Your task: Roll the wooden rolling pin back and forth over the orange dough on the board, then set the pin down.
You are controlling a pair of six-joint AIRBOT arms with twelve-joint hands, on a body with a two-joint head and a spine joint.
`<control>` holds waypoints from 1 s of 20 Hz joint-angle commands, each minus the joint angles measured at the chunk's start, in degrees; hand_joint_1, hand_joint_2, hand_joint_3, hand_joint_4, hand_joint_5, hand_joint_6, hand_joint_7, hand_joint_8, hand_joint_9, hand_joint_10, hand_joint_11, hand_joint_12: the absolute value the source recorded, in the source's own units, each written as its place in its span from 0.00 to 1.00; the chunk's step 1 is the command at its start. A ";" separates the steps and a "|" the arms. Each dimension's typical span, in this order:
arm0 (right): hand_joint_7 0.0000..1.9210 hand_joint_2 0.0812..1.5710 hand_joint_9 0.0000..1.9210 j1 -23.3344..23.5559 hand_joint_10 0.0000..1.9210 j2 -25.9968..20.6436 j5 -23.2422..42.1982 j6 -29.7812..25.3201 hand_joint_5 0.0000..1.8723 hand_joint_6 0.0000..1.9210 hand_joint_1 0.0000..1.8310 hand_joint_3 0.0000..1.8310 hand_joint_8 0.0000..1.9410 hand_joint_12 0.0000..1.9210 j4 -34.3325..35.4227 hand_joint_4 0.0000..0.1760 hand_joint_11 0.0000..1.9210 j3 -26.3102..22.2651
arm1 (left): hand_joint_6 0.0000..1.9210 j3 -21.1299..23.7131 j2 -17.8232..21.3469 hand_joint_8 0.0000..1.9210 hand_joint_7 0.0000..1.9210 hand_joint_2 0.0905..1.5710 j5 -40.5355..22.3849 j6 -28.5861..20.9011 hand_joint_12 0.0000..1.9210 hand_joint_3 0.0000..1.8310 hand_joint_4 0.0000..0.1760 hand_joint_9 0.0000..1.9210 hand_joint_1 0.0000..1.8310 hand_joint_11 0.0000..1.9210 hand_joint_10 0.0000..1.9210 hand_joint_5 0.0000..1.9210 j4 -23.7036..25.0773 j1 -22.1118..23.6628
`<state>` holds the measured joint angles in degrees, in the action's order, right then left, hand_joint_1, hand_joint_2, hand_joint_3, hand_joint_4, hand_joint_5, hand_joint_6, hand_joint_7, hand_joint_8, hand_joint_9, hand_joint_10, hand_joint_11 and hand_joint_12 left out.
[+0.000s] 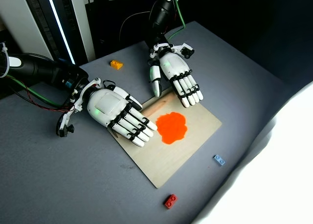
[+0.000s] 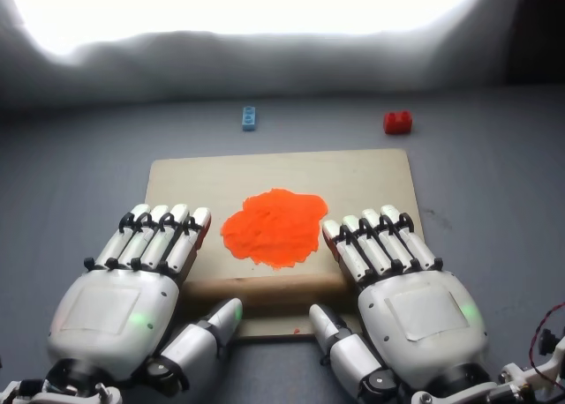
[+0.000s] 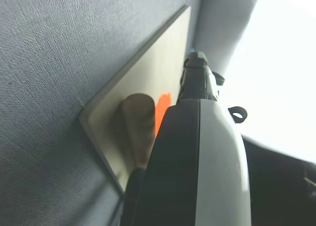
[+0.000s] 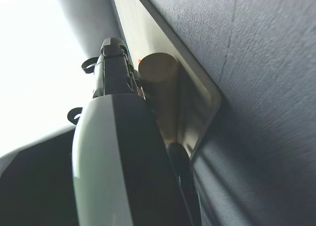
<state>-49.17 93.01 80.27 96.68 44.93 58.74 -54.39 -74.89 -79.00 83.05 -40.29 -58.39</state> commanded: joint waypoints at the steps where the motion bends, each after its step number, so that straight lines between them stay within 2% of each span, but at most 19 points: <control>1: 0.05 0.95 0.02 -0.08 0.00 0.01 4.89 -0.16 0.06 0.00 0.00 0.00 0.00 0.00 -4.85 0.00 0.00 0.49 | 0.00 -0.45 -0.26 0.00 0.00 0.89 -5.66 0.06 0.00 0.01 0.00 0.00 0.00 0.00 0.00 0.00 3.05 0.61; 14: 0.04 0.95 0.02 0.38 0.00 0.35 4.75 -1.24 0.06 0.00 0.00 0.00 0.00 0.00 -5.90 0.00 0.00 2.78 | 0.00 -2.03 -1.17 0.00 0.00 0.90 -4.19 0.16 0.00 0.01 0.00 0.00 0.00 0.00 0.00 0.00 2.87 1.13; 20: 0.05 0.95 0.02 0.76 0.00 0.34 4.49 -1.56 0.06 0.00 0.00 0.00 0.00 0.00 -5.89 0.00 0.00 3.87 | 0.00 -3.21 -1.33 0.00 0.00 0.90 -1.40 0.23 0.00 0.01 0.00 0.00 0.00 0.00 0.00 0.00 2.86 2.15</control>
<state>-48.99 93.36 79.66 95.31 43.38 62.54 -57.39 -76.20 -74.94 83.09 -40.34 -56.53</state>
